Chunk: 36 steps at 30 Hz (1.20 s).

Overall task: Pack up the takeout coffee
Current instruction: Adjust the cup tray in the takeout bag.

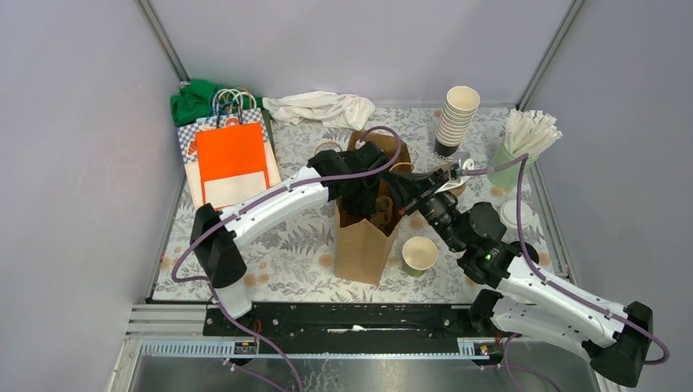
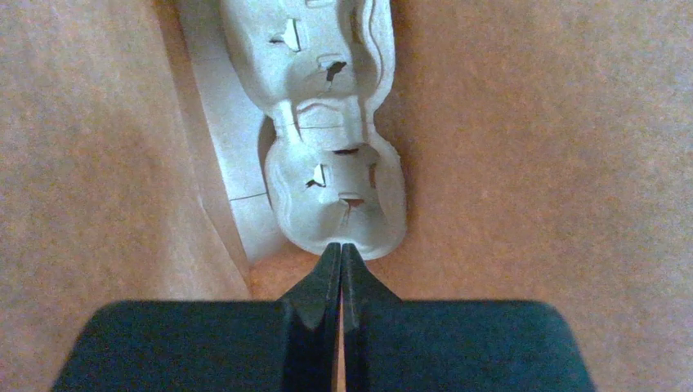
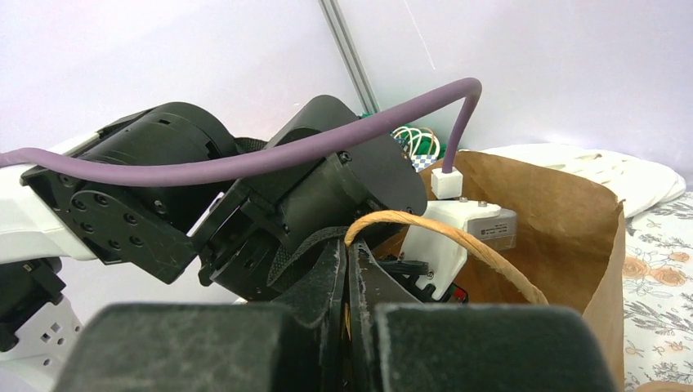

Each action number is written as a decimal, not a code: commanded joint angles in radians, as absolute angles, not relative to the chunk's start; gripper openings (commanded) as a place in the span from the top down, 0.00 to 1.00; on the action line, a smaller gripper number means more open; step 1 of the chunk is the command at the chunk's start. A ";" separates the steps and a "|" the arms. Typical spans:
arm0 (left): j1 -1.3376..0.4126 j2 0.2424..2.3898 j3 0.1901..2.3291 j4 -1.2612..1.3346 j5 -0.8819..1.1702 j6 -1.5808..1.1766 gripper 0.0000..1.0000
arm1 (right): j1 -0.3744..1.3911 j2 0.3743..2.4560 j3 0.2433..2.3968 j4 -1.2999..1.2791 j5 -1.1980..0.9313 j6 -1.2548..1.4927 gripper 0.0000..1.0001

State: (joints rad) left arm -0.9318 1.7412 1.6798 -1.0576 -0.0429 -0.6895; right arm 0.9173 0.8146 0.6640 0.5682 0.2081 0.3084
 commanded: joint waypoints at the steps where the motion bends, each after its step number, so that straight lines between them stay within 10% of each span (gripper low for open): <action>1: -0.936 1.734 1.651 -1.002 -0.012 -0.719 1.00 | 0.923 0.779 0.663 0.682 0.261 0.298 1.00; 36: -0.910 1.821 1.568 -0.913 0.006 -0.784 1.00 | 0.923 0.736 0.639 0.667 0.228 0.250 1.00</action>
State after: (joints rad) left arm -0.8909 1.7824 1.5555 -0.9459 -0.0021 -0.7467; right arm 0.9176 0.7326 0.6411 0.5888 0.2176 0.2581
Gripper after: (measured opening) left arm 0.005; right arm 0.019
